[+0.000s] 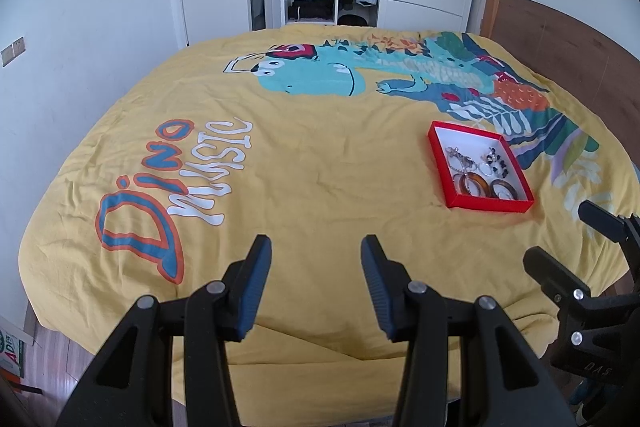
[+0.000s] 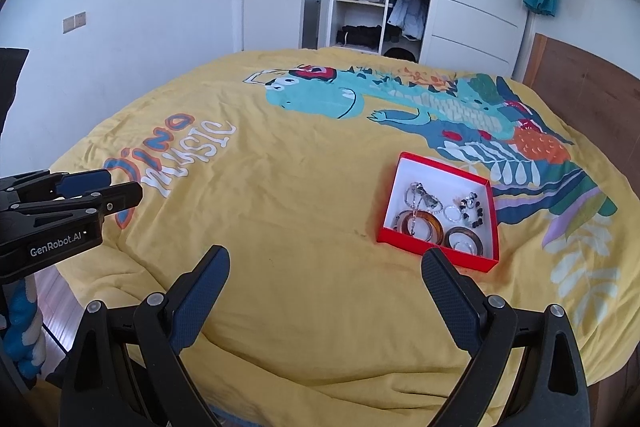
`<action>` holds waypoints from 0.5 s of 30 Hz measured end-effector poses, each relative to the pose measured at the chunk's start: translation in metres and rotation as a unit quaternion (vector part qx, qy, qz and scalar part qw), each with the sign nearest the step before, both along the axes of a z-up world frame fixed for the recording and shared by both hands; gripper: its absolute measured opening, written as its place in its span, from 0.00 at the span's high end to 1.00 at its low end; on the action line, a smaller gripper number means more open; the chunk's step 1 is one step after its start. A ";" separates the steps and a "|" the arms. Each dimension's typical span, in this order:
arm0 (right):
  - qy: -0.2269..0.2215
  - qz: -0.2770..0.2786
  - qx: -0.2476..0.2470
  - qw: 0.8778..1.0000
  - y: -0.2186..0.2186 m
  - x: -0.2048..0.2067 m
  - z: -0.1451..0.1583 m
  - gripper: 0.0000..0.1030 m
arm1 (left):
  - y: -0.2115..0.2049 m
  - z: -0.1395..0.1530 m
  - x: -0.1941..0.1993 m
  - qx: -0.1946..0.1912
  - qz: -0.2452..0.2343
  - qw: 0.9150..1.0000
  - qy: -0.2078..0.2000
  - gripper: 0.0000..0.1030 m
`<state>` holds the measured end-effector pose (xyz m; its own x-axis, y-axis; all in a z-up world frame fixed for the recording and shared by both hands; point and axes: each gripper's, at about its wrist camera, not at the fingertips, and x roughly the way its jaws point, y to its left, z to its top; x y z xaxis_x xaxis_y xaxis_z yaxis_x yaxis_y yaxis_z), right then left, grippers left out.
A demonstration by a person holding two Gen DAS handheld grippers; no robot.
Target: Organize jewelry
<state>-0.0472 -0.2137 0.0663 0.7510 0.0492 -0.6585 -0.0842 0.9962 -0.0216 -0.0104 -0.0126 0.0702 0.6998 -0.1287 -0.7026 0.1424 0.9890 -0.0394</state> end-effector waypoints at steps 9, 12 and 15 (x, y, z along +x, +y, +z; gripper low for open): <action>0.002 -0.004 0.003 1.000 -0.004 0.000 -0.002 0.07 | -0.003 -0.004 -0.002 0.008 -0.004 1.000 0.004 0.57; 0.003 -0.006 0.004 1.000 -0.006 0.001 -0.003 0.07 | -0.004 -0.006 -0.003 0.011 -0.005 1.000 0.005 0.57; 0.003 -0.008 0.005 1.000 -0.008 0.001 -0.003 0.07 | -0.006 -0.006 -0.001 0.013 -0.006 1.000 0.004 0.57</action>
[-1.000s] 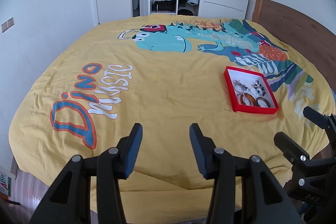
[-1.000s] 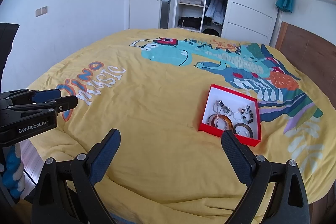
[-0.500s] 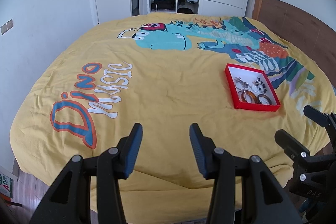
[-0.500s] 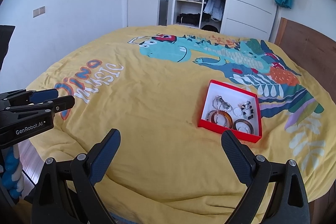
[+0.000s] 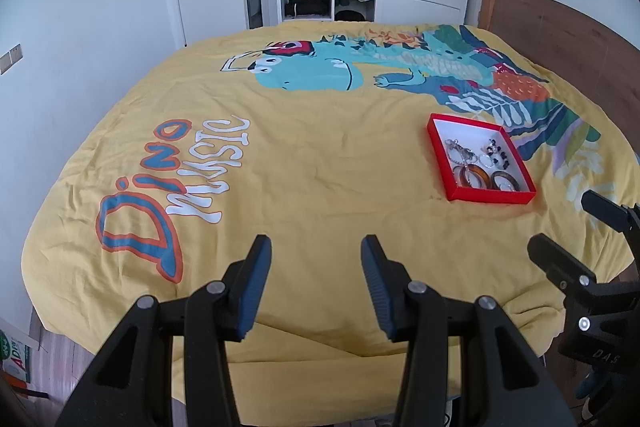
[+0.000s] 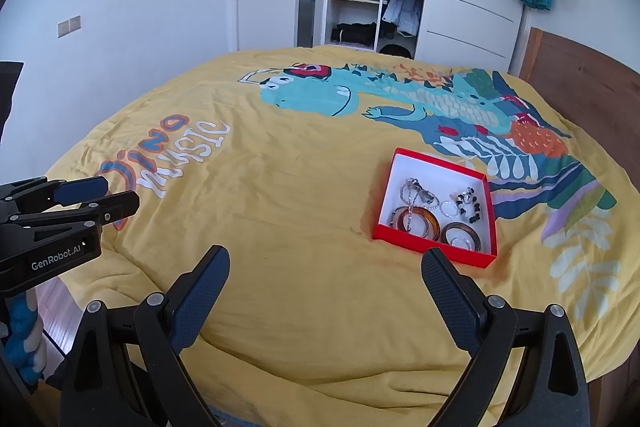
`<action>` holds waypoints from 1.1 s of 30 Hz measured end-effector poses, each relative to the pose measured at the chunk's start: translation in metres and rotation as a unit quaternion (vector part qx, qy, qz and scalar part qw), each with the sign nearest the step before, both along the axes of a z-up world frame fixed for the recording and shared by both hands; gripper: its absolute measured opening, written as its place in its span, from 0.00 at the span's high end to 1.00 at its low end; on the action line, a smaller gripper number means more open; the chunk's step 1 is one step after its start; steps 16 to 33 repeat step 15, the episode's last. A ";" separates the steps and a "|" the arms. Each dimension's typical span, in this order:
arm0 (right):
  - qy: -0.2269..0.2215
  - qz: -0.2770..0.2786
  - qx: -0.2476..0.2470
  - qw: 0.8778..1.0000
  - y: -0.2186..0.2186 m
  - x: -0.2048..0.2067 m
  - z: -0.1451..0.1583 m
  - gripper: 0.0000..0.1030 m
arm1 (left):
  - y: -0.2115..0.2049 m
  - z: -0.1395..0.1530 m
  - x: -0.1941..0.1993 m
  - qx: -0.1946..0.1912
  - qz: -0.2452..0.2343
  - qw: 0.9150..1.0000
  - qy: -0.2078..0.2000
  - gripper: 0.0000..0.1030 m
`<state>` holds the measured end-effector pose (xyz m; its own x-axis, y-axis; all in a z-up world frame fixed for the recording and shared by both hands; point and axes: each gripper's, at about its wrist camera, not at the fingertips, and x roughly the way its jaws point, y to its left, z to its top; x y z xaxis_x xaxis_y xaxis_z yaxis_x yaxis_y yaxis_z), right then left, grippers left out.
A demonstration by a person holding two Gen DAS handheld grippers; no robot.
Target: Organize jewelry
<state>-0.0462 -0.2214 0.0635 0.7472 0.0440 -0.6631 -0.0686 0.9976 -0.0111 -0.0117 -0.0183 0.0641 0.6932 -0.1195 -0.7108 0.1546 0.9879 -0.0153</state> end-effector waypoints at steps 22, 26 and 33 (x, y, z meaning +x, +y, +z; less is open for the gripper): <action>0.001 -0.001 0.001 1.000 -0.004 0.000 -0.001 0.07 | -0.002 0.000 0.000 0.001 -0.001 1.000 0.002 0.57; 0.001 -0.001 0.001 1.000 -0.004 0.000 -0.001 0.07 | -0.002 0.000 0.000 0.001 -0.001 1.000 0.002 0.57; 0.001 -0.001 0.001 1.000 -0.004 0.000 -0.001 0.07 | -0.002 0.000 0.000 0.001 -0.001 1.000 0.002 0.57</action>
